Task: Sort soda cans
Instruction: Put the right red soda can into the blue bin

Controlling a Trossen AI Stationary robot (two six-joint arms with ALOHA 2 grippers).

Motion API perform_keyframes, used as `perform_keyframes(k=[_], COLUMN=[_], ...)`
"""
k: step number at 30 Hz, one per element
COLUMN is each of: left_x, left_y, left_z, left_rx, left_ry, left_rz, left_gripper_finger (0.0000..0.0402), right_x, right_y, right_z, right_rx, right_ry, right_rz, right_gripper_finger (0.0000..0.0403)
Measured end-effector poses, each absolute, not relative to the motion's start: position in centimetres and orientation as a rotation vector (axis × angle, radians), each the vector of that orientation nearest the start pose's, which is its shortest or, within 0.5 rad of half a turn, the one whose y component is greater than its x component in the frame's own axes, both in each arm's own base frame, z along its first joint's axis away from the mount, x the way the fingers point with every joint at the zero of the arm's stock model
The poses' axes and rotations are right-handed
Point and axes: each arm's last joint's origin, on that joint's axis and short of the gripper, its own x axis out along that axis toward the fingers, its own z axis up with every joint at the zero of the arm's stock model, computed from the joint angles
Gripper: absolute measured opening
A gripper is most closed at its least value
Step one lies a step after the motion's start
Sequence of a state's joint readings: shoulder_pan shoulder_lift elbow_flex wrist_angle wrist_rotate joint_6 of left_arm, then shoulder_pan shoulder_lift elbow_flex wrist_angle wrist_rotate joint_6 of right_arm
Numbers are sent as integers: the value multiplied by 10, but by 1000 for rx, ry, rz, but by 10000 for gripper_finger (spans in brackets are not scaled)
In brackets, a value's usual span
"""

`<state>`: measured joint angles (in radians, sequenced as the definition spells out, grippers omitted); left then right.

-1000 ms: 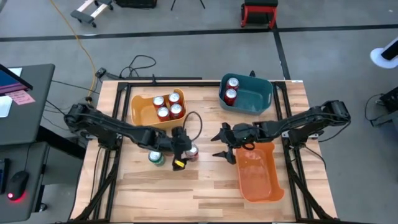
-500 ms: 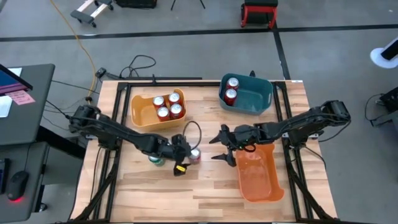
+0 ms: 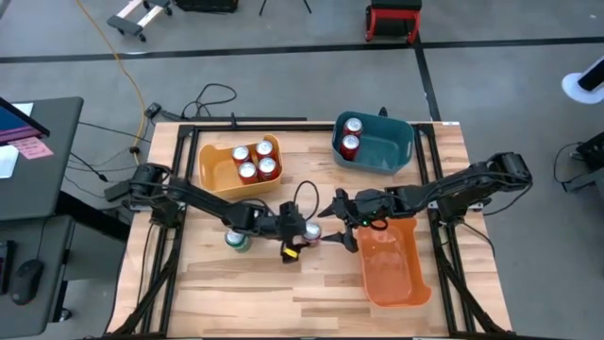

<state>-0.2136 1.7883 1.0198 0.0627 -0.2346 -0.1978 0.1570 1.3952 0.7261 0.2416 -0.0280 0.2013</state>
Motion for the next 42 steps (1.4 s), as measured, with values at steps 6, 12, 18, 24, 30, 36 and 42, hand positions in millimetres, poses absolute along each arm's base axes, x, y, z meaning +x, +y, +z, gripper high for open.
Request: perform_keyframes(k=[6,12,18,24,30,36,42], left_x=[373,384,387,387,385,374,375], left_y=[-68,-61,-51,-51,-51,-51,-54], left_z=[175,186,185,187,187,201,200], left_rx=[-28,-10,-14,-10,-2,0,-85], left_ry=[670,609,623,612,638,707,779], left_rz=[103,146,176,177,178,144,32], left_gripper_finger=[302,301,301,301,301,301,301], right_x=[286,286,284,279,275,274,277], right_y=[46,37,20,6,5,4,4], right_z=[216,213,207,198,194,194,199], right_rx=[172,172,170,171,158,54,4], right_ry=[473,508,573,680,740,737,721], right_rz=[132,99,36,-18,87,132,152], right_gripper_finger=[368,368,368,368,368,368,368])
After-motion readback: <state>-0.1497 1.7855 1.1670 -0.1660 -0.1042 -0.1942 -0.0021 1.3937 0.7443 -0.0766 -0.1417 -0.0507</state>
